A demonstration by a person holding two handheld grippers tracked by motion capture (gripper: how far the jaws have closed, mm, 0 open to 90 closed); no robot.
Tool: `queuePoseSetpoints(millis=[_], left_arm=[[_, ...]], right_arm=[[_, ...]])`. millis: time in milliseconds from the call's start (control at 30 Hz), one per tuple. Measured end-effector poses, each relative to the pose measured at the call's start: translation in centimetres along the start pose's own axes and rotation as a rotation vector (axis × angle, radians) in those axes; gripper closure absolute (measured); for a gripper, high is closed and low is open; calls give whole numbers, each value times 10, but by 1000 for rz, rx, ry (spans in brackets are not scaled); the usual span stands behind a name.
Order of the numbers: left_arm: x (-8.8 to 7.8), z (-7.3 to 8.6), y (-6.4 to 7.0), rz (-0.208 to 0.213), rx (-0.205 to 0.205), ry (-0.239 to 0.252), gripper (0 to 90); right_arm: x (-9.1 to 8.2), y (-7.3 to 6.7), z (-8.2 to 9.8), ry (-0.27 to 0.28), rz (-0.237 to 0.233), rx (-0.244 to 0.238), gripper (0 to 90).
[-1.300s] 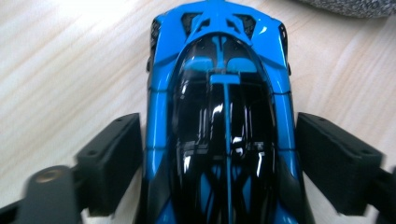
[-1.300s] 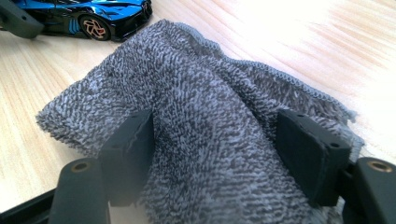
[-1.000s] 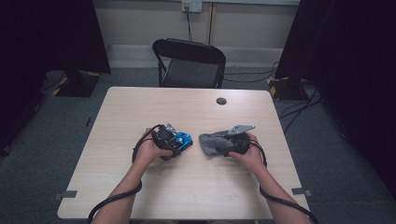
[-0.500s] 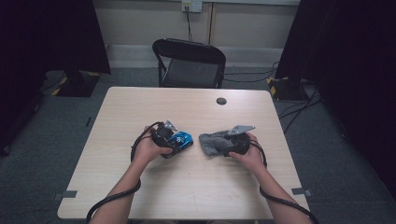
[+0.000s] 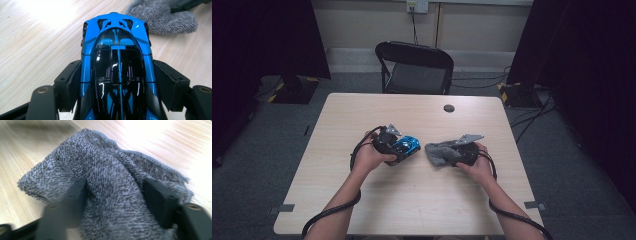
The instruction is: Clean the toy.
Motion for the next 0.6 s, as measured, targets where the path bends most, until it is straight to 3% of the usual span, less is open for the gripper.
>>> queuePoseSetpoints(millis=[133, 267, 467, 600], left_arm=[[0, -1, 6, 14, 18, 5, 281], [-2, -2, 13, 29, 19, 15, 281], [-7, -7, 21, 50, 48, 27, 282], [-5, -10, 30, 68, 67, 35, 281]], right_arm=[[0, -5, -3, -40, 2, -16, 674], [1, -5, -5, -69, 35, 21, 745], [-1, 3, -16, -39, 83, 141, 768], [-1, 10, -35, 0, 110, 148, 769]])
Point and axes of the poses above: each handheld gripper's, and its own axes: x roughly forward along the jaws, z roughly out of its underside, y roughly to its right, the point moved 9 cm from there along x, roughly forward along the jaws, and after that the axes turned 15 degrees about y, right-handed, at the moved point
